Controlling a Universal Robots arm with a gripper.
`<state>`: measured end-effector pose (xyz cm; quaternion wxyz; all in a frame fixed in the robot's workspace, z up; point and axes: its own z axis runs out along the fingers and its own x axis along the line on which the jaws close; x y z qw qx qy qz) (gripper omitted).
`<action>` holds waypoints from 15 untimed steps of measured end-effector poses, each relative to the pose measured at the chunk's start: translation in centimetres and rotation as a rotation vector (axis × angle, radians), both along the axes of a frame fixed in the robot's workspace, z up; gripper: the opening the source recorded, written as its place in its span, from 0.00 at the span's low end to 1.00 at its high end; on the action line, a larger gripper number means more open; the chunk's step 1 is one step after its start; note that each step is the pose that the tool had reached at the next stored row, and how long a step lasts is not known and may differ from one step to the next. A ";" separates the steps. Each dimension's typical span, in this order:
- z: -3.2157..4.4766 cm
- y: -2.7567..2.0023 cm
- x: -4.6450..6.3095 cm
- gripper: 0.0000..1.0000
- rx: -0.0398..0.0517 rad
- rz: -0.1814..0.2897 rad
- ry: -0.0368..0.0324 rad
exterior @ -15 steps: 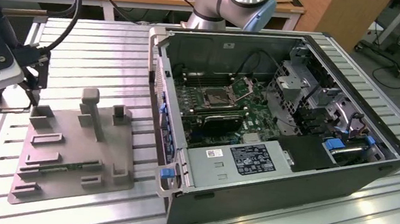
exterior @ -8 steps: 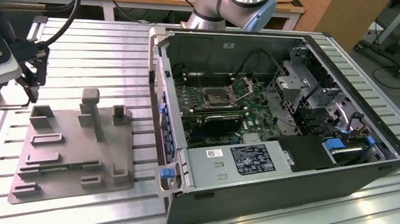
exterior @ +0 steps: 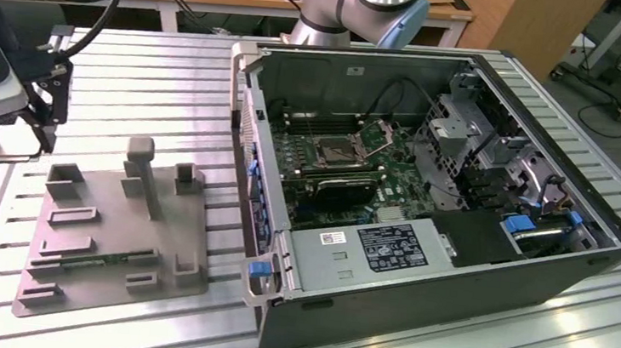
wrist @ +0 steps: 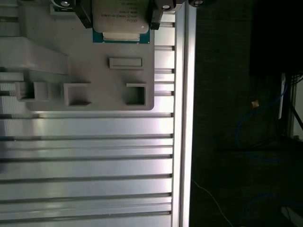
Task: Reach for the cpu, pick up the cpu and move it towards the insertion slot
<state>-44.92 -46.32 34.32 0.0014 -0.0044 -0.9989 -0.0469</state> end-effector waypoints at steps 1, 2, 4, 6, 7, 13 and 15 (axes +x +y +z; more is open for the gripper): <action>0.13 0.00 0.0 0.54 0.0000 0.000 -0.0001; 0.28 0.00 0.0 0.54 0.0001 0.000 -0.0002; 0.56 0.00 0.0 0.54 0.0001 0.000 -0.0001; 0.83 0.00 0.0 0.54 0.0001 0.000 -0.0002; 0.99 0.00 0.0 0.54 0.0000 0.000 -0.0001; 1.90 0.00 0.0 0.54 0.0001 0.000 -0.0002; 2.19 0.00 0.0 0.54 0.0001 0.000 -0.0002</action>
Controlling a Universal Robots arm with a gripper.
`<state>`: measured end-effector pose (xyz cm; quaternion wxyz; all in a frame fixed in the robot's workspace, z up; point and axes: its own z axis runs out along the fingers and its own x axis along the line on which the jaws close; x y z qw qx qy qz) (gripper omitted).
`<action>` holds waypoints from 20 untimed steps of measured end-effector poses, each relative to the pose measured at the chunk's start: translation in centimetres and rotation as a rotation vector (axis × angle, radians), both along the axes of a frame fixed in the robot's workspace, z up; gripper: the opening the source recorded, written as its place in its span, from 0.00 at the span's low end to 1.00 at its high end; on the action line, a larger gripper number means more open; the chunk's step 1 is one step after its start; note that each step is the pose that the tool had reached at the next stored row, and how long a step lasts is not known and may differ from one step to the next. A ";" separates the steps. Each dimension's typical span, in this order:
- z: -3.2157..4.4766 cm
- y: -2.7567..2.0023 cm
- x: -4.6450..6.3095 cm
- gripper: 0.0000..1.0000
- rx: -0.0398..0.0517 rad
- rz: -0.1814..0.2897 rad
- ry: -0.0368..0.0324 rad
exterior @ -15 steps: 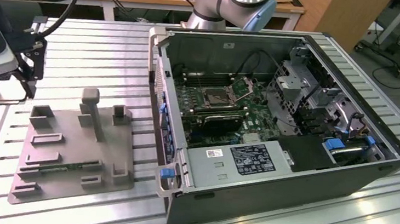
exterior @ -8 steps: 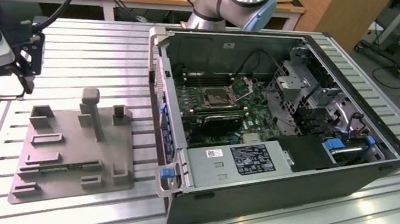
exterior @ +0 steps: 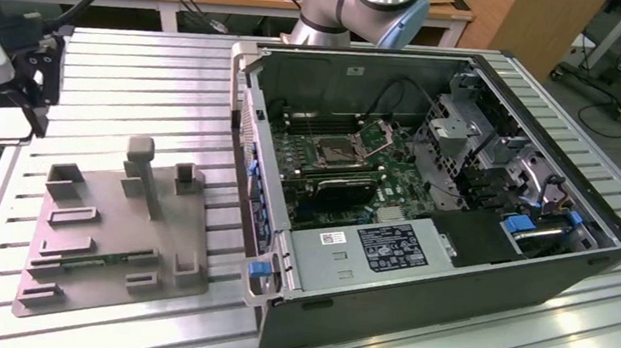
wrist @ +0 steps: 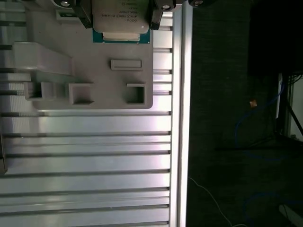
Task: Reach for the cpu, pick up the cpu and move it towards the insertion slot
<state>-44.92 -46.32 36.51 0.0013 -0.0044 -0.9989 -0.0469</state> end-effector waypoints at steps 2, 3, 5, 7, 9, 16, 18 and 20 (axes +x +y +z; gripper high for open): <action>0.31 0.00 0.0 0.54 0.0000 0.000 0.0001; 0.48 0.00 0.0 0.54 -0.0001 0.000 0.0001; 0.75 0.00 0.0 0.54 -0.0001 0.000 0.0001; 1.05 0.00 0.0 0.54 -0.0001 0.000 0.0002; 1.10 0.00 0.0 0.54 -0.0003 0.000 -0.0001; 1.11 0.01 0.0 0.54 -0.0036 0.000 0.0000; 1.12 0.01 0.1 0.54 -0.0037 0.000 0.0002; 1.12 0.01 0.2 0.54 -0.0037 0.000 0.0001</action>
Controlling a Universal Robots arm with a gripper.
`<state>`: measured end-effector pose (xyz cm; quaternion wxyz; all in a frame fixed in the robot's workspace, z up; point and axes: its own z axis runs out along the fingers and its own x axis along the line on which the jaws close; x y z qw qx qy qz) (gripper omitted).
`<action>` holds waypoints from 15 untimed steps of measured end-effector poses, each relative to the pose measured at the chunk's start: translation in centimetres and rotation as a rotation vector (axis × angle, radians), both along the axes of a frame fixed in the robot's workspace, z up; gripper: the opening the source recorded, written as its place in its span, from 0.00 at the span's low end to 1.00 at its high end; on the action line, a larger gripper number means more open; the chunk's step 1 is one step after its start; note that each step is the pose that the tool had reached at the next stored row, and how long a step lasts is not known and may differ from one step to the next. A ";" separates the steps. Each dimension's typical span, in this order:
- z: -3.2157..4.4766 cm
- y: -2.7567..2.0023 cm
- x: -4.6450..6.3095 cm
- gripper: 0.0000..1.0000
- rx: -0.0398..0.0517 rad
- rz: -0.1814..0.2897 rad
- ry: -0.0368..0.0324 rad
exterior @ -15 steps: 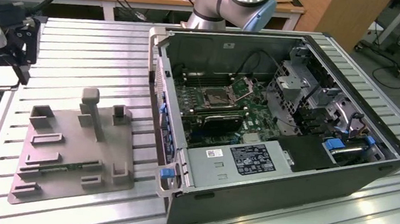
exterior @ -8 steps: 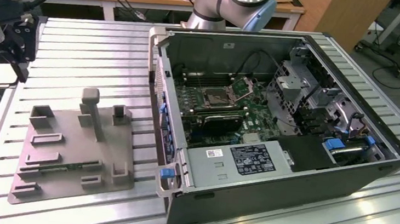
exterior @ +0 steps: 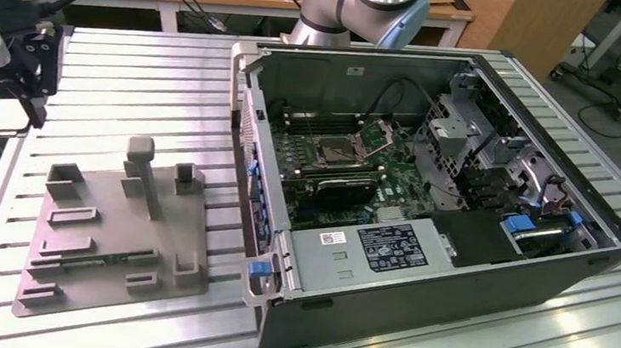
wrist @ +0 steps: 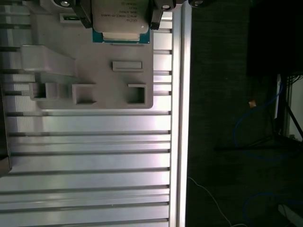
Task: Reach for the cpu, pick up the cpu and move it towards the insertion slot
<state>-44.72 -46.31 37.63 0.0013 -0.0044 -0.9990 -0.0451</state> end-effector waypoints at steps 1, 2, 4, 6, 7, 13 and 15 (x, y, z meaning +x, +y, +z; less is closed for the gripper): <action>0.00 0.00 0.1 0.54 0.0000 0.000 0.0000; 0.00 0.00 0.1 0.54 0.0000 0.000 0.0000; 0.00 0.00 0.2 0.54 0.0000 0.000 0.0000; -0.01 0.00 0.3 0.54 0.0001 0.000 0.0000; -0.01 0.00 0.4 0.54 0.0000 0.000 -0.0001; 0.00 0.00 0.6 0.54 0.0000 0.000 0.0000; 0.00 0.00 0.7 0.54 0.0000 0.000 0.0000</action>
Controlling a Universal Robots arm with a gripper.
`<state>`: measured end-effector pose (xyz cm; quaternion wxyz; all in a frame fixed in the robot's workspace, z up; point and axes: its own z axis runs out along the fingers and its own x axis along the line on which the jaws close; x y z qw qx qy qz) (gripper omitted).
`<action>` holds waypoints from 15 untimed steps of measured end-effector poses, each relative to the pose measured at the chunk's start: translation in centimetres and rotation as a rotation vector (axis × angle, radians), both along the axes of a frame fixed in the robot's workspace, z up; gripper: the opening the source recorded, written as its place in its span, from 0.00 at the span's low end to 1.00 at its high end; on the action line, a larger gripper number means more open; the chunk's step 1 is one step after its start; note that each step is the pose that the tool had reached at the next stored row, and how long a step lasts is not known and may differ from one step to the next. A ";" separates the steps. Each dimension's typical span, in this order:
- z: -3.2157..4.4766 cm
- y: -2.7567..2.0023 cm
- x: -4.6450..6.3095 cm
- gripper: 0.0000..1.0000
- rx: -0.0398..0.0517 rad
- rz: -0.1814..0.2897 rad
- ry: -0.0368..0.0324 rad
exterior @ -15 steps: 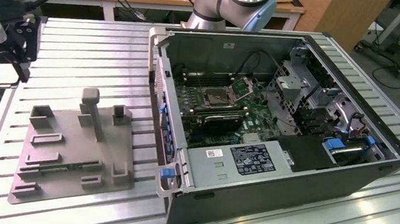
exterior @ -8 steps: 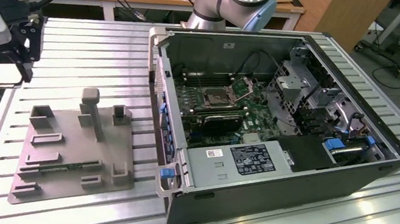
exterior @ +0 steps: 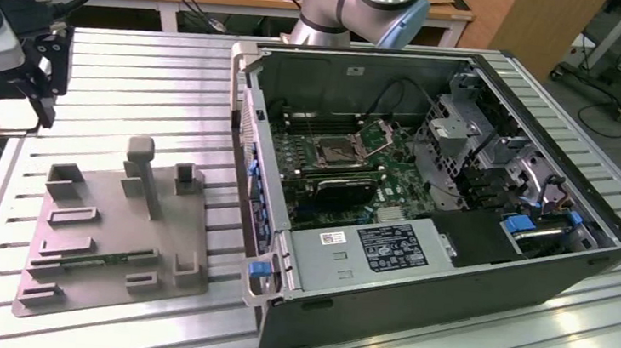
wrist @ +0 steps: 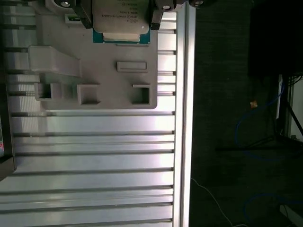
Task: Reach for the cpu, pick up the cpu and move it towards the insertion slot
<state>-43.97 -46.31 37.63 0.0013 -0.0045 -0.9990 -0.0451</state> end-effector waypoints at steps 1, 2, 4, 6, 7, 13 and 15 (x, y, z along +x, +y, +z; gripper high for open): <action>-0.01 0.00 0.1 0.54 0.0000 0.000 -0.0001; 0.00 -0.01 0.1 0.54 0.0000 0.000 -0.0001; -0.01 0.00 0.3 0.54 0.0001 0.000 -0.0001; 0.00 0.00 0.4 0.54 0.0001 0.000 0.0000; 0.00 0.00 0.4 0.54 0.0000 0.000 0.0000; 0.00 0.00 0.8 0.54 0.0000 0.000 0.0000; 0.00 0.00 1.0 0.54 0.0001 0.000 0.0000</action>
